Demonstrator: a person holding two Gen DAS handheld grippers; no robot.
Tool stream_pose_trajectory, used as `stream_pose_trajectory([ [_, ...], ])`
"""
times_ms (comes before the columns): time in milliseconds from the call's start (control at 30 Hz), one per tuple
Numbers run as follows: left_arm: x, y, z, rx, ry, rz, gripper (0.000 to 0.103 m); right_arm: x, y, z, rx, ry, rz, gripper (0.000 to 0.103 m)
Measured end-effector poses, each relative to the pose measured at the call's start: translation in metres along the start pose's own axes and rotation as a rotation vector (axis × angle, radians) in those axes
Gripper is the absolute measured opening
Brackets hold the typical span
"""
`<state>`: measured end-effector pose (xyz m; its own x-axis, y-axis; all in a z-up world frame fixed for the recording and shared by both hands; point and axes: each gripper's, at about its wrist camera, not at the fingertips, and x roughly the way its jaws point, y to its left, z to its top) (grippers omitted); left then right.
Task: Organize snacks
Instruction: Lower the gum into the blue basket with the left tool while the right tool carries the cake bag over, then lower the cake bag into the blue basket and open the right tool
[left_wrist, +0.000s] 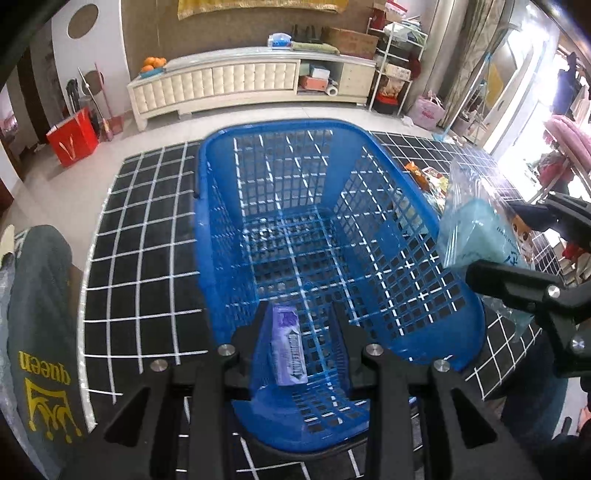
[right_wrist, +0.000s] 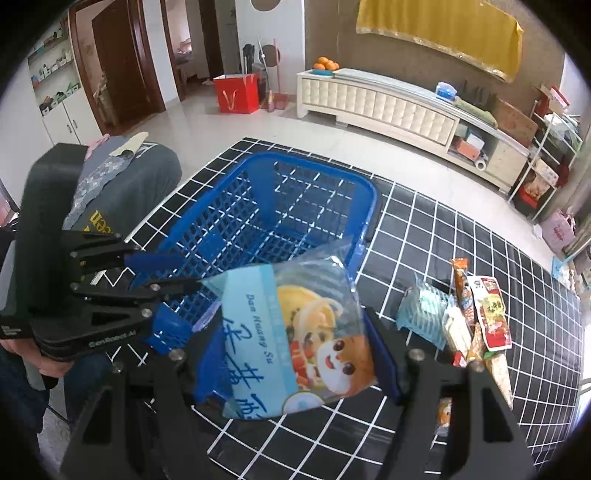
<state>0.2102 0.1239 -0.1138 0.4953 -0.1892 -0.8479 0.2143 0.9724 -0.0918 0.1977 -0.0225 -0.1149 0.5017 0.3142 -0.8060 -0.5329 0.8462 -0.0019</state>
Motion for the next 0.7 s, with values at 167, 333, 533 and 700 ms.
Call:
stream_pose_trajectory([
  [167,-0.015,0.004,-0.003,-0.009,-0.028,0.015,0.035,0.002,0.009,0.005,-0.018,0.006,0.004,0.073],
  [333,-0.030,0.011,-0.006,-0.009,-0.056,0.043,0.044,0.017,0.019,0.012,-0.020,0.032,0.000,0.073],
  [533,-0.038,0.030,-0.012,-0.031,-0.067,0.061,0.052,0.045,0.026,0.012,-0.032,0.083,-0.016,0.073],
  [700,-0.034,0.037,-0.019,-0.032,-0.059,0.086,0.052,0.054,0.034,0.009,-0.056,0.100,-0.015,0.073],
])
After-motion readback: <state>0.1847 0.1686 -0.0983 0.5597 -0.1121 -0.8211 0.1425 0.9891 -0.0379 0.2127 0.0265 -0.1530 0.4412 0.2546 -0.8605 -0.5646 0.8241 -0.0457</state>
